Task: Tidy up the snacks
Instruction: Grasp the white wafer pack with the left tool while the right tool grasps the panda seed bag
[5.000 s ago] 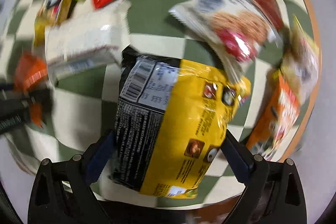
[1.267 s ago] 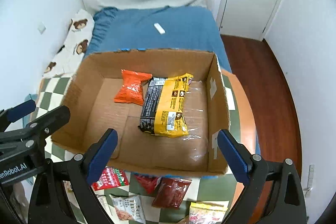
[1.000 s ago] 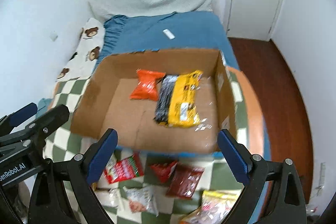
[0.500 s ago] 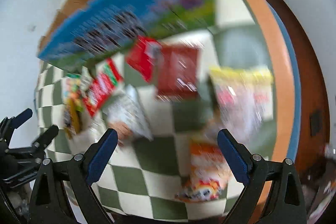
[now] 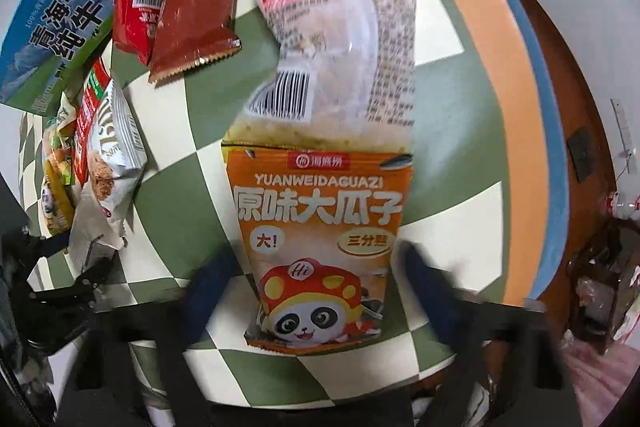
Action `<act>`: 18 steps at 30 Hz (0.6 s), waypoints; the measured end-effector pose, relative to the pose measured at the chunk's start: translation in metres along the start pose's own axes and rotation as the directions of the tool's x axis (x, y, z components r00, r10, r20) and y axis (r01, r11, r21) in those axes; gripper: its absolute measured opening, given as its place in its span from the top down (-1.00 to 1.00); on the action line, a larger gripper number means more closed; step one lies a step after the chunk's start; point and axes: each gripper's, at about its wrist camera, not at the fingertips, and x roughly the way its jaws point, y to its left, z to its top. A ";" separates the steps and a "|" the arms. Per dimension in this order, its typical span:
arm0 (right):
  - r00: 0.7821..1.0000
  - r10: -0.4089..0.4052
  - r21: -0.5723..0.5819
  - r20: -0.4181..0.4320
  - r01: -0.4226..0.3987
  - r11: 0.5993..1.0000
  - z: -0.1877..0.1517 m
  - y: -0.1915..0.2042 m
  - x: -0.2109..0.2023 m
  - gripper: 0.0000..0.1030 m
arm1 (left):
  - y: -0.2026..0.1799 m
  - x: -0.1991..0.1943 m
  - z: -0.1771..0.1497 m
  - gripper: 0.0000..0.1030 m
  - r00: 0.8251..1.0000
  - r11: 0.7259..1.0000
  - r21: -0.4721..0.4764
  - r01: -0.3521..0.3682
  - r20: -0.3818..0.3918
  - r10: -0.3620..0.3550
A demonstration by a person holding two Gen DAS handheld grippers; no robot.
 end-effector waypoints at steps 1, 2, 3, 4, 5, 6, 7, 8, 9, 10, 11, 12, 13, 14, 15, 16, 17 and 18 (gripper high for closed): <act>1.000 -0.010 -0.006 0.008 0.010 1.000 -0.003 0.002 0.001 -0.20 | 0.009 0.000 -0.002 -0.01 0.998 0.995 -0.087 0.051 -0.016 -0.052; 1.000 -0.014 -0.021 0.017 0.015 1.000 -0.005 0.004 0.002 -0.20 | 0.017 -0.001 -0.005 0.00 0.994 0.981 -0.165 0.100 -0.022 -0.105; 1.000 -0.013 -0.042 0.025 0.014 0.999 -0.008 0.010 0.002 -0.20 | 0.026 0.000 -0.010 0.00 0.984 0.951 -0.262 0.163 -0.021 -0.174; 1.000 -0.009 -0.074 0.028 0.011 0.997 -0.011 0.017 0.001 -0.19 | 0.033 0.003 -0.015 0.00 0.968 0.907 -0.354 0.227 -0.016 -0.249; 1.000 -0.009 -0.103 0.028 0.012 0.995 -0.014 0.022 0.001 -0.19 | 0.039 0.006 -0.020 0.00 0.951 0.863 -0.423 0.277 -0.007 -0.308; 1.000 -0.007 -0.136 0.025 0.010 0.991 -0.017 0.030 0.001 -0.18 | 0.043 0.011 -0.025 0.00 0.932 0.816 -0.480 0.322 0.009 -0.363; 1.000 -0.002 -0.177 0.017 0.005 0.984 -0.019 0.039 0.001 -0.18 | 0.045 0.015 -0.028 0.00 0.915 0.783 -0.510 0.358 0.024 -0.403; 1.000 -0.005 -0.218 0.004 0.005 0.976 -0.022 0.049 0.003 -0.18 | 0.045 0.020 -0.031 0.00 0.898 0.751 -0.534 0.388 0.036 -0.438; 1.000 -0.007 -0.249 -0.006 0.005 0.968 -0.024 0.056 0.005 -0.20 | 0.044 0.023 -0.032 -0.01 0.896 0.749 -0.535 0.391 0.034 -0.443; 1.000 -0.007 -0.276 -0.018 0.002 0.961 -0.026 0.062 0.007 -0.22 | 0.041 0.023 -0.031 -0.04 0.903 0.766 -0.520 0.379 0.029 -0.428; 1.000 -0.009 -0.283 -0.027 0.001 0.959 -0.027 0.065 0.009 -0.25 | 0.035 0.023 -0.030 -0.04 0.919 0.803 -0.480 0.354 0.019 -0.394; 0.999 -0.009 -0.284 -0.035 -0.001 0.959 -0.028 0.066 0.011 -0.31 | 0.030 0.022 -0.028 -0.04 0.933 0.836 -0.443 0.326 0.009 -0.359; 0.999 -0.006 -0.285 -0.039 -0.005 0.959 -0.029 0.067 0.012 -0.35 | 0.024 0.019 -0.027 -0.08 0.949 0.871 -0.397 0.290 0.003 -0.314; 0.999 -0.002 -0.282 -0.043 -0.010 0.959 -0.034 0.068 0.013 -0.35 | 0.018 0.014 -0.026 -0.08 0.963 0.901 -0.354 0.251 -0.005 -0.270; 0.999 -0.001 -0.277 -0.048 -0.013 0.961 -0.036 0.068 0.014 -0.35 | 0.012 0.007 -0.027 -0.07 0.975 0.925 -0.318 0.208 -0.011 -0.223; 0.999 0.001 -0.272 -0.054 -0.015 0.962 -0.032 0.075 0.013 -0.35 | 0.006 0.000 -0.028 -0.08 0.982 0.943 -0.281 0.180 -0.004 -0.188; 0.998 0.006 -0.265 -0.058 -0.021 0.964 -0.032 0.074 0.011 -0.35 | 0.001 -0.006 -0.028 -0.08 0.987 0.954 -0.254 0.158 0.006 -0.162; 0.998 0.013 -0.256 -0.059 -0.027 0.966 -0.034 0.072 0.010 -0.36 | -0.003 -0.008 -0.027 -0.09 0.991 0.963 -0.234 0.136 0.015 -0.137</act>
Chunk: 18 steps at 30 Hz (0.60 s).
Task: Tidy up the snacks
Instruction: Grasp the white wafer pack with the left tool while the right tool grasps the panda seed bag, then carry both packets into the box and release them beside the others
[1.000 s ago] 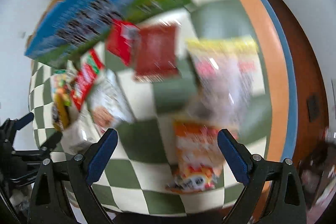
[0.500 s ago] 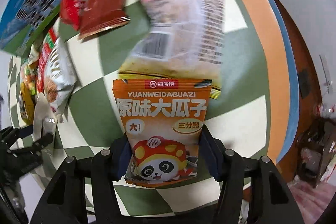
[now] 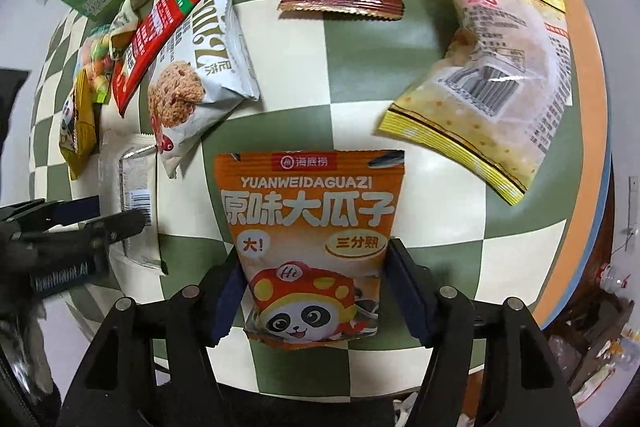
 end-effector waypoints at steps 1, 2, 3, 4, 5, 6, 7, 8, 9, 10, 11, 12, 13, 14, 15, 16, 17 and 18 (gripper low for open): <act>1.000 0.005 0.005 -0.001 -0.005 1.000 -0.003 0.000 0.000 -0.36 | -0.003 0.002 0.000 -0.09 1.000 1.000 0.012 -0.015 0.005 0.015; 1.000 0.007 0.008 -0.003 -0.007 1.000 0.003 -0.005 0.000 -0.36 | -0.005 0.006 0.002 -0.09 1.000 1.000 0.017 -0.021 -0.001 0.021; 1.000 0.006 0.010 -0.003 -0.006 1.000 0.003 -0.005 0.001 -0.36 | -0.008 0.013 0.006 -0.09 1.000 1.000 0.013 -0.021 -0.012 0.021; 1.000 0.001 0.008 -0.004 -0.001 1.000 0.001 -0.004 0.003 -0.36 | -0.010 0.018 0.010 -0.09 1.000 1.000 0.000 -0.022 -0.017 0.022; 1.000 -0.007 0.005 -0.003 0.007 1.000 0.007 -0.010 0.002 -0.36 | -0.011 0.022 0.010 -0.06 1.000 1.000 -0.019 -0.020 -0.015 0.019; 1.000 -0.014 0.002 0.002 0.014 1.000 0.011 -0.015 0.002 -0.30 | -0.005 0.021 0.008 -0.04 1.000 0.998 -0.070 0.007 0.003 -0.007; 0.999 -0.024 -0.003 0.021 0.024 1.000 0.011 -0.014 -0.002 -0.17 | 0.005 0.017 0.003 -0.03 0.998 0.990 -0.128 0.051 0.029 -0.047; 0.999 -0.040 -0.009 0.030 0.040 0.999 0.009 -0.009 0.000 -0.17 | 0.010 0.014 -0.001 -0.01 0.995 0.979 -0.181 0.092 0.046 -0.085; 0.997 -0.050 -0.005 0.055 0.050 0.999 0.008 -0.009 -0.006 -0.17 | 0.014 0.013 -0.005 -0.01 0.992 0.966 -0.229 0.121 0.050 -0.113; 0.996 -0.049 -0.001 0.078 0.049 0.999 0.008 -0.009 -0.011 -0.17 | 0.020 0.013 -0.011 -0.02 0.988 0.950 -0.271 0.153 0.047 -0.145; 0.995 -0.049 -0.001 0.090 0.050 0.999 0.008 -0.006 -0.016 -0.17 | 0.022 0.017 -0.013 -0.03 0.985 0.944 -0.282 0.170 0.039 -0.166; 0.994 -0.052 0.004 0.098 0.052 0.999 0.009 -0.008 -0.017 -0.19 | 0.025 0.022 -0.016 -0.06 0.985 0.941 -0.292 0.172 0.027 -0.172; 0.995 -0.050 0.010 0.089 0.050 0.999 0.012 -0.009 -0.015 -0.23 | 0.026 0.031 -0.022 -0.09 0.985 0.941 -0.293 0.167 0.017 -0.169; 0.997 -0.044 0.009 0.070 0.044 0.999 0.013 -0.011 -0.014 -0.28 | 0.023 0.038 -0.027 -0.14 0.987 0.946 -0.284 0.156 0.006 -0.161; 0.999 -0.040 0.007 0.029 0.039 0.999 0.014 -0.012 -0.008 -0.37 | 0.022 0.039 -0.025 -0.14 0.988 0.950 -0.275 0.149 0.003 -0.154; 0.999 -0.041 0.008 0.005 0.041 0.999 0.014 -0.013 -0.003 -0.39 | 0.020 0.041 -0.027 -0.14 0.990 0.956 -0.260 0.135 0.001 -0.140; 0.999 -0.043 0.001 0.004 0.043 0.999 0.015 -0.013 -0.003 -0.39 | 0.015 0.041 -0.033 -0.12 0.992 0.960 -0.250 0.124 0.003 -0.128; 0.999 -0.047 -0.009 0.003 0.047 0.999 0.015 -0.012 -0.003 -0.39 | 0.012 0.038 -0.034 -0.11 0.992 0.962 -0.244 0.121 0.011 -0.122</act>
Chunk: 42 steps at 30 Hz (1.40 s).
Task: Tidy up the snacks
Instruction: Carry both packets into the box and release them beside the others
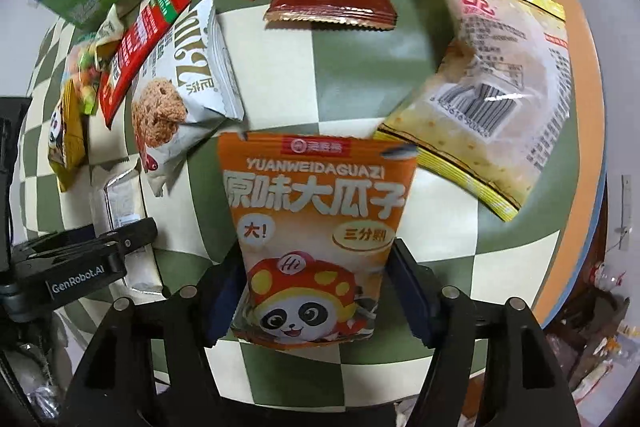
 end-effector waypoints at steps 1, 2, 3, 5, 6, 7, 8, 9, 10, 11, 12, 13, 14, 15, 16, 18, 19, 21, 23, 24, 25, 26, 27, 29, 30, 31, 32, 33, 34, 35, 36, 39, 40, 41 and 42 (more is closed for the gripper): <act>1.000 0.000 -0.006 0.003 0.000 1.000 0.000 0.000 -0.001 -0.37 | -0.001 -0.005 -0.004 -0.10 1.000 1.000 0.003 0.000 0.020 0.000; 1.000 0.006 -0.006 0.014 -0.006 1.000 0.000 0.000 -0.002 -0.29 | -0.011 -0.010 -0.001 -0.10 0.999 1.000 0.003 -0.002 0.038 0.002; 1.000 0.006 -0.010 0.028 -0.006 1.000 -0.001 0.001 -0.004 -0.13 | -0.022 -0.019 0.004 -0.10 0.998 1.000 0.004 -0.004 0.057 0.003; 0.999 0.008 -0.026 0.049 -0.007 1.000 0.002 0.009 -0.006 -0.10 | -0.013 -0.037 0.002 -0.10 0.996 1.000 0.008 0.020 0.088 -0.020; 0.998 0.014 -0.030 0.059 -0.012 0.999 0.003 0.010 -0.011 -0.07 | -0.014 -0.047 0.000 -0.10 0.994 0.999 0.009 0.033 0.104 -0.034; 0.998 0.019 -0.036 0.067 -0.017 0.999 0.004 0.012 -0.018 -0.06 | -0.013 -0.056 -0.002 -0.09 0.992 0.999 0.011 0.039 0.117 -0.040; 0.997 0.029 -0.042 0.076 -0.026 0.999 0.005 0.013 -0.026 -0.05 | -0.013 -0.067 -0.005 -0.09 0.990 0.999 0.015 0.049 0.134 -0.051; 0.995 0.050 -0.044 0.082 -0.047 0.998 0.006 0.014 -0.034 -0.05 | -0.014 -0.082 -0.008 -0.09 0.985 0.997 0.016 0.071 0.155 -0.073; 0.993 0.079 -0.048 0.092 -0.075 0.996 0.007 0.015 -0.046 -0.05 | -0.012 -0.092 -0.014 -0.09 0.982 0.996 0.016 0.088 0.169 -0.090; 0.990 0.096 -0.055 0.102 -0.091 0.994 0.008 0.015 -0.056 -0.05 | -0.014 -0.107 -0.015 -0.09 0.976 0.994 0.024 0.107 0.187 -0.110; 0.986 0.117 -0.066 0.122 -0.110 0.992 0.011 0.017 -0.071 -0.05 | -0.016 -0.124 -0.014 -0.09 0.968 0.991 0.028 0.131 0.212 -0.134; 0.979 0.143 -0.073 0.142 -0.134 0.988 0.015 0.018 -0.086 -0.05 | -0.018 -0.141 -0.011 -0.09 0.960 0.988 0.032 0.151 0.235 -0.155; 0.974 0.163 -0.076 0.157 -0.153 0.985 0.018 0.018 -0.098 -0.05 | -0.021 -0.156 -0.005 -0.10 0.954 0.986 0.042 0.162 0.251 -0.167; 0.966 0.185 -0.079 0.179 -0.173 0.982 0.025 0.018 -0.114 -0.05 | -0.022 -0.169 0.006 -0.10 0.946 0.983 0.049 0.178 0.267 -0.184; 0.956 0.208 -0.083 0.208 -0.194 0.977 0.034 0.017 -0.131 -0.05 | -0.021 -0.181 0.014 -0.10 0.938 0.979 0.052 0.196 0.283 -0.203; 0.940 0.234 -0.090 0.250 -0.218 0.972 0.049 0.017 -0.159 -0.05 | -0.029 -0.203 0.054 -0.10 0.923 0.975 0.060 0.215 0.315 -0.223; 0.931 0.246 -0.093 0.271 -0.229 0.969 0.061 0.011 -0.171 -0.05 | -0.036 -0.206 0.084 -0.10 0.918 0.975 0.061 0.214 0.328 -0.222; 0.914 0.246 -0.099 0.323 -0.225 0.969 0.085 0.015 -0.195 -0.05 | -0.043 -0.221 0.105 -0.10 0.907 0.977 0.069 0.201 0.364 -0.212; 0.903 0.227 -0.109 0.365 -0.201 0.973 0.111 0.016 -0.210 -0.05 | -0.050 -0.236 0.142 -0.10 0.903 0.981 0.071 0.182 0.382 -0.195; 0.898 0.217 -0.109 0.382 -0.190 0.976 0.128 0.017 -0.215 -0.05 | -0.050 -0.241 0.157 -0.10 0.904 0.984 0.068 0.166 0.387 -0.180; 0.898 0.206 -0.107 0.388 -0.178 0.978 0.144 0.018 -0.218 -0.05 | -0.048 -0.247 0.173 -0.10 0.908 0.986 0.070 0.148 0.385 -0.164; 0.898 0.193 -0.104 0.396 -0.166 0.981 0.160 0.017 -0.220 -0.05 | -0.046 -0.252 0.184 -0.10 0.912 0.989 0.067 0.131 0.383 -0.146; 0.899 0.173 -0.101 0.402 -0.144 0.984 0.174 0.017 -0.220 -0.05 | -0.046 -0.252 0.198 -0.10 0.915 0.992 0.061 0.114 0.383 -0.128; 0.907 0.125 -0.088 0.403 -0.098 0.991 0.204 0.015 -0.218 -0.05 | -0.042 -0.247 0.231 -0.10 0.927 0.996 0.053 0.071 0.364 -0.085; 0.911 0.114 -0.080 0.397 -0.090 0.993 0.220 0.013 -0.215 -0.05 | -0.040 -0.244 0.241 -0.10 0.933 0.997 0.044 0.059 0.352 -0.071; 0.919 0.089 -0.073 0.385 -0.066 0.995 0.238 0.012 -0.211 -0.05 | -0.039 -0.240 0.255 -0.10 0.941 0.998 0.036 0.049 0.334 -0.058; 0.923 0.076 -0.068 0.377 -0.054 0.996 0.250 0.011 -0.207 -0.05 | -0.036 -0.234 0.269 -0.10 0.948 0.999 0.028 0.038 0.314 -0.045; 0.929 0.064 -0.060 0.365 -0.045 0.997 0.267 0.008 -0.204 -0.05 | -0.034 -0.227 0.285 -0.10 0.956 0.999 0.021 0.025 0.290 -0.030; 0.938 0.050 -0.053 0.343 -0.033 0.998 0.283 0.007 -0.199 -0.05 | -0.031 -0.220 0.298 -0.10 0.963 1.000 0.011 0.022 0.269 -0.024; 0.945 0.042 -0.045 0.325 -0.029 0.999 0.297 0.005 -0.191 -0.05 | -0.025 -0.212 0.307 -0.10 0.967 1.000 0.002 0.019 0.256 -0.019; 0.949 0.038 -0.038 0.313 -0.027 0.999 0.308 0.003 -0.185 -0.05 | -0.023 -0.204 0.319 -0.10 0.971 1.000 -0.004 0.007 0.238 -0.006; 0.964 0.022 -0.031 0.267 -0.014 0.999 0.341 0.001 -0.166 -0.06 | -0.019 -0.189 0.341 -0.13 0.980 1.000 -0.018 0.000 0.199 0.004; 0.967 0.017 -0.027 0.254 -0.011 1.000 0.350 0.000 -0.159 -0.08 | -0.019 -0.183 0.349 -0.13 0.984 1.000 -0.018 -0.001 0.177 0.005; 0.972 0.011 -0.021 0.235 -0.006 1.000 0.359 -0.001 -0.151 -0.11 | -0.018 -0.177 0.355 -0.13 0.988 1.000 -0.019 0.004 0.155 -0.001; 0.975 0.002 -0.006 0.220 -0.001 1.000 0.368 -0.005 -0.146 -0.29 | -0.017 -0.172 0.360 -0.14 0.989 1.000 -0.022 0.007 0.145 -0.004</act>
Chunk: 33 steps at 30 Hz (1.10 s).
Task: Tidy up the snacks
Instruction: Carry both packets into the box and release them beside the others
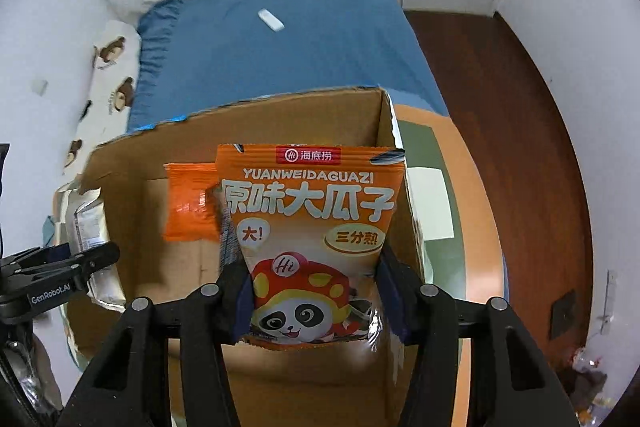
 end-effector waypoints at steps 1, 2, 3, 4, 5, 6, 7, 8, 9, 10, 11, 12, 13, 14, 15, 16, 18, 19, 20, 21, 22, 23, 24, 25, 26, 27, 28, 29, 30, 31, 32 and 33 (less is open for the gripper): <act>1.000 -0.005 0.009 -0.016 0.005 1.000 0.005 -0.002 0.007 -0.62 | 0.000 0.005 0.005 -0.23 1.000 1.000 -0.001 -0.003 -0.006 0.003; 1.000 -0.007 0.017 -0.019 0.008 1.000 -0.002 -0.007 0.011 -0.72 | 0.000 0.006 0.007 -0.53 1.000 1.000 -0.002 -0.003 -0.006 0.003; 1.000 0.002 0.026 -0.021 -0.002 1.000 0.001 -0.009 0.018 -0.76 | -0.001 0.009 0.009 -0.69 1.000 1.000 -0.001 -0.001 -0.003 0.001; 0.999 0.002 0.031 -0.032 -0.001 1.000 0.003 -0.009 0.021 -0.78 | -0.001 0.009 0.010 -0.81 1.000 1.000 0.000 0.003 0.001 -0.003; 0.999 0.000 0.031 -0.034 0.001 1.000 0.005 -0.009 0.026 -0.80 | -0.002 0.008 0.010 -0.81 1.000 1.000 -0.002 0.010 0.007 -0.010; 0.999 -0.001 0.024 -0.034 0.001 1.000 0.008 -0.006 0.033 -0.82 | -0.003 0.009 0.010 -0.81 1.000 1.000 -0.001 0.019 0.009 -0.019; 0.999 -0.006 0.015 -0.038 0.007 1.000 0.008 -0.005 0.035 -0.85 | -0.004 0.009 0.009 -0.81 1.000 1.000 0.000 0.028 0.009 -0.028; 0.999 -0.014 0.012 -0.039 0.015 1.000 0.007 -0.003 0.036 -0.85 | -0.005 0.010 0.009 -0.81 1.000 1.000 0.004 0.027 0.010 -0.027; 0.999 -0.022 0.003 -0.038 0.022 1.000 0.006 -0.002 0.037 -0.86 | -0.007 0.011 0.007 -0.81 1.000 1.000 0.012 0.022 0.011 -0.022; 0.999 -0.033 -0.007 -0.036 0.033 0.999 0.005 0.000 0.038 -0.86 | -0.008 0.011 0.005 -0.81 1.000 1.000 0.017 0.026 0.017 -0.026; 0.999 -0.042 -0.014 -0.031 0.042 0.999 0.004 0.002 0.039 -0.86 | -0.009 0.011 0.002 -0.81 0.999 0.999 0.021 0.027 0.021 -0.028; 0.999 -0.044 -0.018 -0.029 0.043 0.999 0.001 0.005 0.038 -0.86 | -0.009 0.012 -0.001 -0.81 0.999 0.999 0.021 0.025 0.020 -0.026; 0.999 -0.038 -0.019 -0.030 0.038 0.999 -0.001 0.005 0.037 -0.86 | -0.010 0.012 -0.005 -0.81 0.999 0.999 0.018 0.030 0.028 -0.030; 0.999 -0.038 -0.022 -0.030 0.037 0.999 -0.004 0.006 0.037 -0.86 | -0.010 0.011 -0.008 -0.81 0.999 0.999 0.015 0.032 0.035 -0.033; 0.999 -0.043 -0.028 -0.028 0.042 0.999 -0.006 0.009 0.037 -0.86 | -0.010 0.010 -0.012 -0.81 0.999 0.999 0.012 0.033 0.040 -0.034; 0.999 -0.047 -0.036 -0.024 0.046 0.998 -0.010 0.011 0.037 -0.86 | -0.010 0.009 -0.017 -0.81 0.998 0.999 0.008 0.033 0.048 -0.034; 0.998 -0.053 -0.048 -0.022 0.052 0.997 -0.017 0.014 0.035 -0.86 | -0.009 0.007 -0.025 -0.81 0.998 1.000 0.002 0.031 0.060 -0.031; 0.998 -0.054 -0.056 -0.021 0.053 0.997 -0.022 0.016 0.034 -0.86 | -0.008 0.006 -0.029 -0.81 0.997 1.000 0.000 0.032 0.066 -0.031; 0.998 -0.053 -0.060 -0.020 0.052 0.997 -0.024 0.018 0.034 -0.86 | -0.008 0.004 -0.034 -0.81 0.997 1.000 -0.003 0.029 0.077 -0.029; 0.998 -0.055 -0.066 -0.017 0.054 0.996 -0.028 0.021 0.033 -0.86 | -0.007 0.002 -0.037 -0.81 0.996 1.000 -0.007 0.030 0.087 -0.029; 0.998 -0.054 -0.070 -0.012 0.053 0.996 -0.032 0.023 0.032 -0.86 | -0.007 -0.001 -0.042 -0.81 0.994 0.999 -0.009 0.031 0.101 -0.030; 0.999 -0.052 -0.074 -0.009 0.051 0.996 -0.033 0.024 0.032 -0.86 | -0.007 -0.004 -0.047 -0.81 0.993 1.000 -0.008 0.028 0.115 -0.027; 0.999 -0.052 -0.080 -0.003 0.052 0.995 -0.037 0.026 0.030 -0.86 | -0.007 -0.007 -0.051 -0.81 0.992 1.000 -0.006 0.024 0.125 -0.023; 0.999 -0.054 -0.085 0.002 0.054 0.995 -0.041 0.028 0.028 -0.86 | -0.007 -0.010 -0.055 -0.81 0.991 1.000 -0.002 0.023 0.134 -0.023; 0.998 -0.057 -0.092 0.011 0.058 0.994 -0.045 0.029 0.025 -0.86 | -0.006 -0.014 -0.060 -0.81 0.989 1.000 -0.002 0.025 0.144 -0.025; 0.998 -0.057 -0.096 0.020 0.059 0.994 -0.050 0.030 0.021 -0.86 | -0.006 -0.018 -0.064 -0.81 0.988 1.000 -0.002 0.026 0.154 -0.025; 0.998 -0.057 -0.101 0.030 0.060 0.993 -0.055 0.032 0.016 -0.86 | -0.006 -0.024 -0.070 -0.81 0.985 1.000 0.001 0.024 0.170 -0.024; 0.998 -0.057 -0.105 0.039 0.061 0.993 -0.059 0.032 0.011 -0.86 | -0.006 -0.028 -0.074 -0.81 0.983 1.000 0.002 0.022 0.183 -0.022; 0.997 -0.058 -0.113 0.051 0.063 0.992 -0.063 0.033 0.006 -0.86 | -0.006 -0.034 -0.080 -0.81 0.979 1.000 0.005 0.024 0.201 -0.024; 0.996 -0.058 -0.121 0.067 0.066 0.990 -0.068 0.035 0.000 -0.86 | -0.006 -0.040 -0.085 -0.81 0.975 1.000 0.008 0.022 0.220 -0.023; 0.995 -0.057 -0.126 0.080 0.067 0.990 -0.073 0.035 -0.008 -0.86 | -0.006 -0.045 -0.090 -0.81 0.972 1.000 0.009 0.019 0.236 -0.020; 0.994 -0.056 -0.130 0.091 0.068 0.989 -0.077 0.036 -0.014 -0.86 | -0.006 -0.051 -0.096 -0.81 0.967 1.000 0.011 0.020 0.253 -0.022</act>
